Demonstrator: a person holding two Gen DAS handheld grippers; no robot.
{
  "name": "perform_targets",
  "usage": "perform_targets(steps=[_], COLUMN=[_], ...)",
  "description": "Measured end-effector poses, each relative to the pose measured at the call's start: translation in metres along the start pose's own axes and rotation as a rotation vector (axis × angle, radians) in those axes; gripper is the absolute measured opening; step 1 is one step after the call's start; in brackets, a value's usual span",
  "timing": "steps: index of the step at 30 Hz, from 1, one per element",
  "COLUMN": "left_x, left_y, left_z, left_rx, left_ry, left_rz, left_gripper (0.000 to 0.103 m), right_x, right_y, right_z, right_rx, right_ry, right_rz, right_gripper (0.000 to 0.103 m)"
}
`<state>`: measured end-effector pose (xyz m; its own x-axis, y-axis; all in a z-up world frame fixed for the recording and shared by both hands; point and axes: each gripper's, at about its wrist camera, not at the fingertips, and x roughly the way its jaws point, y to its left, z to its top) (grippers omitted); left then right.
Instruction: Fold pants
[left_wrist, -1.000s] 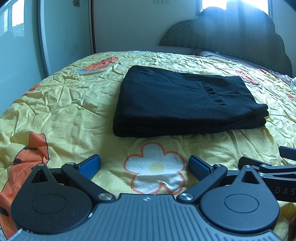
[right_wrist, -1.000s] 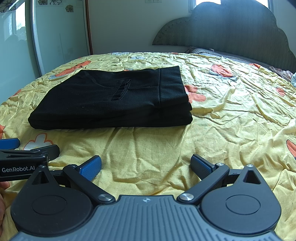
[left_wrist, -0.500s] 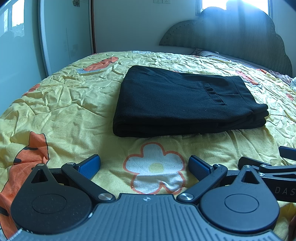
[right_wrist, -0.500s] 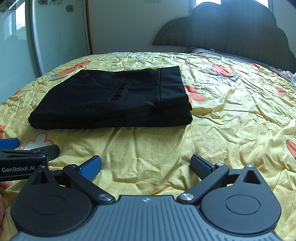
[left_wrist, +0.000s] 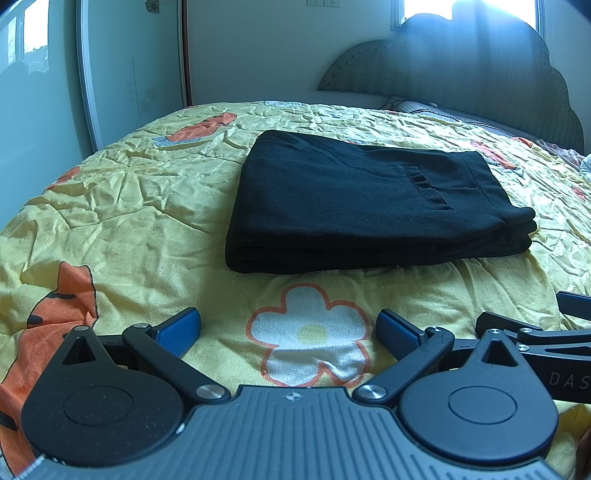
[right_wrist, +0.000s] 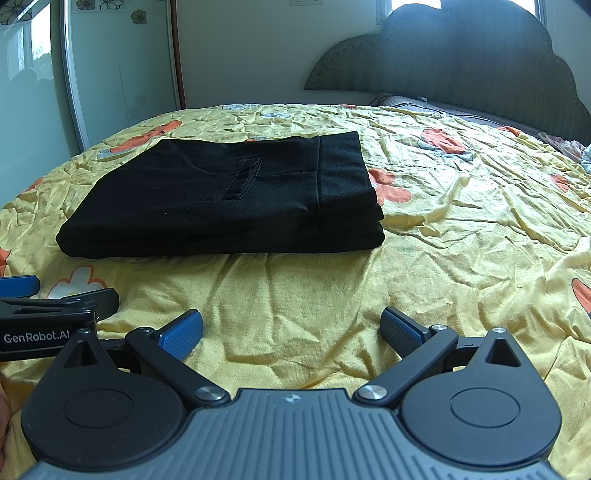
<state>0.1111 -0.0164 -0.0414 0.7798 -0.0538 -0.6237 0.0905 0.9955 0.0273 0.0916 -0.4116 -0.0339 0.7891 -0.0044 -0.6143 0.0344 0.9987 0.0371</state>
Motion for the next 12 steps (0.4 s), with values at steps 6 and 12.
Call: perform_targets(steps=[6, 12], left_x=[-0.0001, -0.001], left_y=[0.0, 0.0023], left_z=[0.0, 0.0013], left_rx=[0.0, -0.003], left_ry=[0.0, 0.001], left_rz=[0.0, -0.018], left_gripper=[0.103, 0.102], right_x=[0.0, -0.0001], right_y=[0.0001, 0.0008], right_z=[0.0, 0.0001], right_rx=[0.0, -0.002], right_ry=[0.0, 0.001], right_rz=[0.0, -0.001], right_gripper=[0.103, 0.103])
